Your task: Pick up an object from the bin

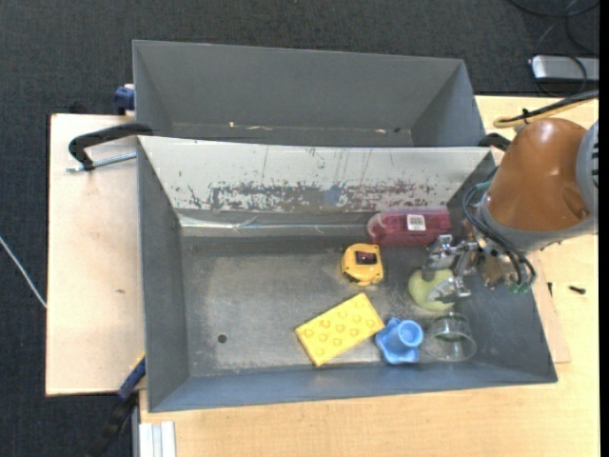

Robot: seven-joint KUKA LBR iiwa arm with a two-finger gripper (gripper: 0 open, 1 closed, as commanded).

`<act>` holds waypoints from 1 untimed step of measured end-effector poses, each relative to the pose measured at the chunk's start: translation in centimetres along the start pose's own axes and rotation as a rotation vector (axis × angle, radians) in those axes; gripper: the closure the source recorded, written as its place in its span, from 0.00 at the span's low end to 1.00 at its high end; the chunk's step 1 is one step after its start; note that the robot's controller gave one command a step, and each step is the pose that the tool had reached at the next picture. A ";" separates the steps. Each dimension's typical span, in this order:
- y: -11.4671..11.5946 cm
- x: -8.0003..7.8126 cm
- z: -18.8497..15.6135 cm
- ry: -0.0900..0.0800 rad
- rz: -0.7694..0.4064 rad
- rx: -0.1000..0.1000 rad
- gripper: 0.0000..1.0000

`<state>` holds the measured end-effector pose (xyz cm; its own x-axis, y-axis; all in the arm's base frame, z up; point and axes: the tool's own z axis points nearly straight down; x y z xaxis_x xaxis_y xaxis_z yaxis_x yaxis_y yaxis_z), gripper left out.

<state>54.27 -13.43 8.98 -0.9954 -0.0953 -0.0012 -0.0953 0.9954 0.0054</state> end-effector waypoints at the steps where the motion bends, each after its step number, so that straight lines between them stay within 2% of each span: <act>1: 3.0 0.9 -4.4 0.002 0.005 0.004 1.00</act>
Offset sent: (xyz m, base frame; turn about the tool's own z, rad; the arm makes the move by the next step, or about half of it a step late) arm 0.0081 0.0101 0.1288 0.0379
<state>53.05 -10.53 13.35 -0.9959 -0.0904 0.0011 -0.0904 0.9959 0.0014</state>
